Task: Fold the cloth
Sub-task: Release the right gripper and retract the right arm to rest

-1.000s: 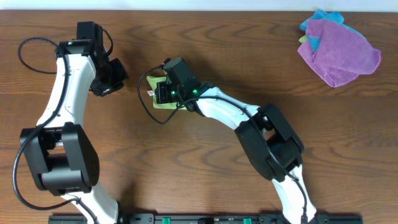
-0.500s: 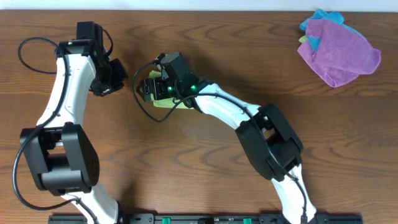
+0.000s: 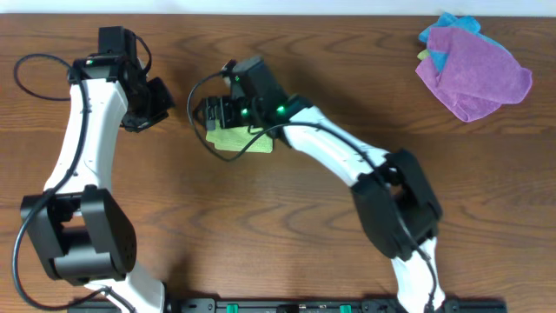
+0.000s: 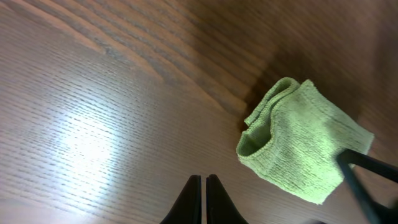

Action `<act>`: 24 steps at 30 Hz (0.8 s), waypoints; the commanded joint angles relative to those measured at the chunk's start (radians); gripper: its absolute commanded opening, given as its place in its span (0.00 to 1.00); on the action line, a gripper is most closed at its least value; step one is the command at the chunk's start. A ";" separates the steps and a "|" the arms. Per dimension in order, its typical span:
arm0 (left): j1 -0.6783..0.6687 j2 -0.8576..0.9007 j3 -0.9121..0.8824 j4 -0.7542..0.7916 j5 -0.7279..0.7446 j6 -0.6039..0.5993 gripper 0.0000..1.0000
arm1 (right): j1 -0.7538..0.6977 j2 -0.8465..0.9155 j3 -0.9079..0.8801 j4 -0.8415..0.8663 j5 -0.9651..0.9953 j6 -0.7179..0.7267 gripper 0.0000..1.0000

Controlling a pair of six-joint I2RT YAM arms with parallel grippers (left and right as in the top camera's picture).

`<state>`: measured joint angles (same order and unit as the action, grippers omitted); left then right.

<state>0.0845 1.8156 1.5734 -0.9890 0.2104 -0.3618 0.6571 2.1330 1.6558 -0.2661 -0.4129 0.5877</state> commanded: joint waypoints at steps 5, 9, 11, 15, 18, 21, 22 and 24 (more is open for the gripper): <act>0.007 -0.015 0.027 0.003 0.076 0.001 0.06 | -0.085 -0.114 0.020 -0.264 0.014 -0.184 0.99; 0.007 -0.015 0.026 0.001 0.079 -0.013 0.06 | -0.109 -0.173 0.018 -0.497 0.167 -0.314 0.99; 0.006 -0.015 0.026 0.002 0.098 -0.013 0.06 | -0.118 -0.205 0.012 -0.563 0.207 -0.353 0.99; 0.006 -0.015 0.026 0.002 0.128 -0.028 0.06 | -0.141 -0.282 -0.049 -0.601 0.262 -0.369 0.99; 0.006 -0.015 0.026 -0.002 0.150 -0.028 0.06 | -0.174 -0.395 -0.183 -0.597 0.269 -0.380 0.99; 0.006 -0.015 0.026 -0.002 0.158 -0.036 0.06 | -0.204 -0.518 -0.331 -0.577 0.286 -0.385 0.99; 0.005 -0.015 0.026 -0.002 0.161 -0.039 0.06 | -0.214 -0.562 -0.380 -0.566 0.290 -0.387 0.99; -0.002 -0.015 0.026 -0.003 0.176 -0.041 0.06 | -0.239 -0.673 -0.494 -0.543 0.298 -0.387 0.99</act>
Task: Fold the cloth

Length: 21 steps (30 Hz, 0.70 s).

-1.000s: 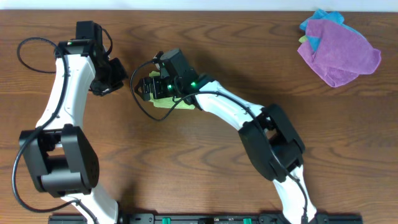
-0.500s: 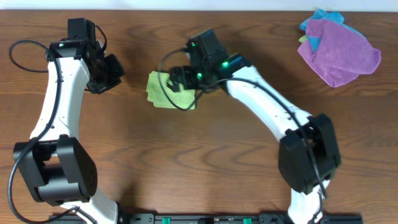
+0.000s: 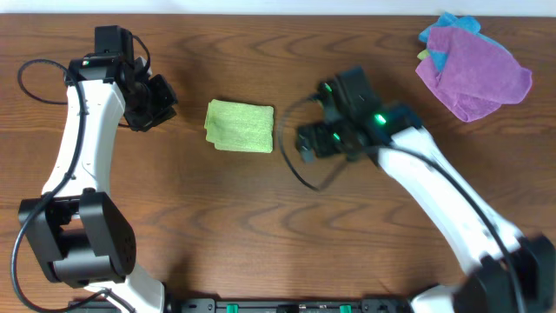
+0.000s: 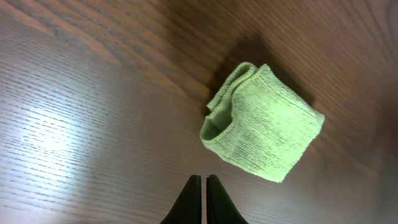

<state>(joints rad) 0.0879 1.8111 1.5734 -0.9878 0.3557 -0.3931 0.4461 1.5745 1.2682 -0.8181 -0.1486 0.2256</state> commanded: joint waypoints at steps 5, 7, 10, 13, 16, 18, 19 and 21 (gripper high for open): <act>-0.042 -0.011 0.026 -0.003 0.038 -0.038 0.06 | -0.092 -0.381 -0.328 0.059 0.071 0.004 0.99; -0.067 -0.011 0.026 -0.004 0.038 -0.055 0.06 | -0.113 -0.490 -0.398 0.064 0.107 0.033 0.99; -0.107 -0.011 0.026 -0.003 0.038 -0.100 0.06 | -0.133 -0.629 -0.480 0.063 0.169 0.087 0.99; -0.139 -0.011 0.026 -0.002 0.037 -0.156 0.06 | -0.140 -0.738 -0.547 0.062 0.218 0.135 0.99; -0.162 -0.013 0.024 -0.007 0.037 -0.195 0.06 | -0.140 -0.815 -0.595 0.053 0.248 0.178 0.99; -0.173 -0.019 0.010 -0.017 0.037 -0.219 0.06 | -0.140 -0.848 -0.618 0.037 0.259 0.198 0.99; -0.175 -0.025 0.000 -0.030 0.033 -0.233 0.06 | -0.140 -0.854 -0.622 0.030 0.258 0.201 0.99; -0.180 -0.045 -0.034 -0.056 0.029 -0.252 0.06 | -0.140 -0.853 -0.624 0.011 0.258 0.200 0.99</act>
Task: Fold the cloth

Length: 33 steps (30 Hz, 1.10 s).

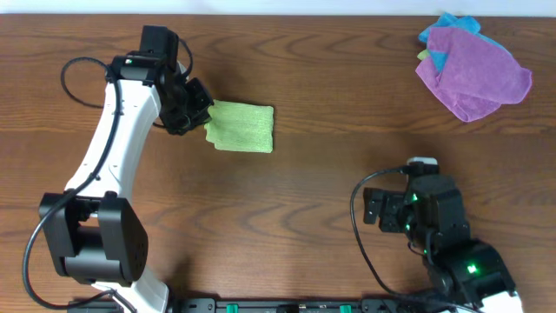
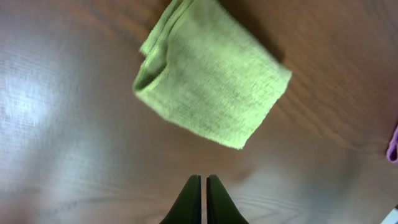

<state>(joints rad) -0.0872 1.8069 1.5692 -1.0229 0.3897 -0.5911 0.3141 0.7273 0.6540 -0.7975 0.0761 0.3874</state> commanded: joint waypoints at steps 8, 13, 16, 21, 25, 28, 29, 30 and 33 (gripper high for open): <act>-0.005 -0.241 -0.318 -0.016 0.024 -0.090 0.27 | -0.008 0.000 -0.010 -0.029 0.033 0.039 0.99; -0.005 -0.381 -0.486 0.042 0.032 -0.103 0.48 | -0.008 0.000 -0.010 -0.031 0.034 0.038 0.99; -0.005 -0.448 -0.590 0.149 0.082 -0.123 0.69 | -0.008 0.000 -0.010 -0.031 0.033 0.038 0.99; -0.005 -0.488 -0.749 0.435 0.194 -0.190 0.97 | -0.008 0.000 -0.010 -0.031 0.033 0.038 0.99; -0.005 -0.487 -0.866 0.707 0.259 -0.262 0.95 | -0.008 0.000 -0.010 -0.031 0.033 0.038 0.99; -0.005 -0.487 -0.943 0.880 0.259 -0.317 0.95 | -0.008 0.000 -0.010 -0.031 0.032 0.039 0.99; -0.005 -0.487 -0.960 0.922 0.258 -0.328 0.95 | -0.008 0.000 -0.010 -0.031 0.032 0.039 0.99; -0.005 -0.487 -0.977 0.961 0.254 -0.338 0.95 | -0.008 0.000 -0.010 -0.031 0.032 0.039 0.99; -0.005 -0.487 -1.007 1.030 0.225 -0.353 0.95 | -0.008 0.000 -0.010 -0.031 0.032 0.039 0.99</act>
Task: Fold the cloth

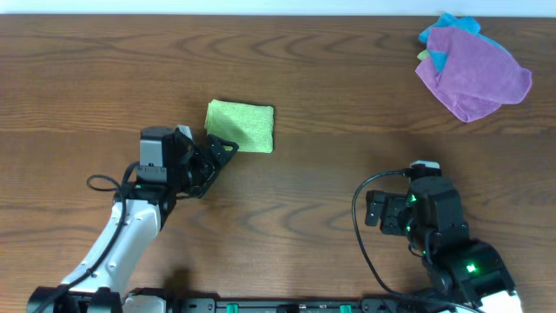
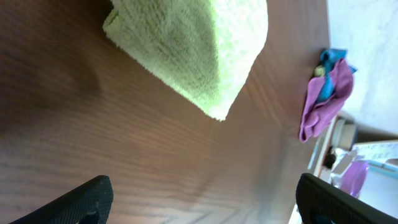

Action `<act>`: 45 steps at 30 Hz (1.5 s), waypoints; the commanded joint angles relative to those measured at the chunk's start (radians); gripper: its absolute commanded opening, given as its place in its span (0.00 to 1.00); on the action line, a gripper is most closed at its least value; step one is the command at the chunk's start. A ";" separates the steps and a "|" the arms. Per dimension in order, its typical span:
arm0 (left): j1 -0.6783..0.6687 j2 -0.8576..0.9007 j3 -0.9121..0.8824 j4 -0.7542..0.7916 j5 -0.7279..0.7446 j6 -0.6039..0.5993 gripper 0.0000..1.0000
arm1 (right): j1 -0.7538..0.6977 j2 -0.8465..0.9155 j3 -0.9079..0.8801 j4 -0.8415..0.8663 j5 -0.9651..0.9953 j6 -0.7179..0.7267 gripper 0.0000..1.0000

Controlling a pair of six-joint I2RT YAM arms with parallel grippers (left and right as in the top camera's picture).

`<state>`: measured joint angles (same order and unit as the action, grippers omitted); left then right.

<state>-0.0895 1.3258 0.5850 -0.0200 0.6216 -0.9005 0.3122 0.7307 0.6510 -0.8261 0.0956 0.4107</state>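
Observation:
The green cloth [image 1: 240,126] lies folded into a small rectangle on the wooden table [image 1: 330,165], with nothing holding it. My left gripper [image 1: 211,165] is just in front of its near left corner, apart from it. In the left wrist view the cloth [image 2: 193,50] fills the upper part of the frame, and the left gripper [image 2: 205,208] is open, its black fingertips [image 2: 93,196] spread wide with only bare wood between them. My right gripper [image 1: 373,211] is drawn back at the near right, far from the cloth; its jaws do not show clearly.
A pile of purple and blue cloths [image 1: 473,65] lies at the far right corner of the table; the same pile [image 2: 323,93] shows in the left wrist view. Black cables loop beside both arm bases.
My left arm has moved from the cloth's far left side to the near side of the table. Its gripper, shut then, is now open. The cloth and the right arm have not moved.
First my right gripper was on the folded green cloth while the left stood shut off to the left. Then the right was clear of the cloth, then back at the near right. The left came to the cloth's left edge, and now sits open before it.

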 commanded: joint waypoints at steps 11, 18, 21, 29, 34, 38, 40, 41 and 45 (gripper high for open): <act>-0.003 -0.001 -0.035 0.067 -0.212 -0.051 0.95 | -0.006 -0.003 -0.007 -0.002 0.013 0.015 0.99; -0.003 0.105 -0.035 0.179 -0.194 -0.159 0.95 | -0.006 -0.003 -0.007 -0.002 0.013 0.015 0.99; -0.003 0.159 -0.034 0.242 -0.175 -0.183 0.95 | -0.006 -0.003 -0.007 -0.002 0.013 0.015 0.99; -0.003 0.248 -0.034 0.329 -0.177 -0.235 0.95 | -0.006 -0.003 -0.007 -0.002 0.013 0.015 0.99; -0.003 0.286 -0.034 0.373 -0.179 -0.260 0.95 | -0.006 -0.003 -0.007 -0.002 0.013 0.015 0.99; -0.003 0.334 -0.034 0.428 -0.178 -0.294 0.95 | -0.006 -0.003 -0.007 -0.002 0.013 0.015 0.99; -0.004 0.358 -0.034 0.460 -0.175 -0.312 0.95 | -0.006 -0.003 -0.007 -0.002 0.013 0.015 0.99; -0.005 0.369 -0.034 0.475 -0.175 -0.316 0.95 | -0.006 -0.003 -0.007 -0.002 0.013 0.015 0.99; -0.018 0.405 -0.034 0.537 -0.176 -0.337 0.96 | -0.006 -0.003 -0.007 -0.002 0.013 0.015 0.99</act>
<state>-0.0948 1.6836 0.5533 0.5213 0.4549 -1.2087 0.3122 0.7307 0.6510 -0.8261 0.0956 0.4110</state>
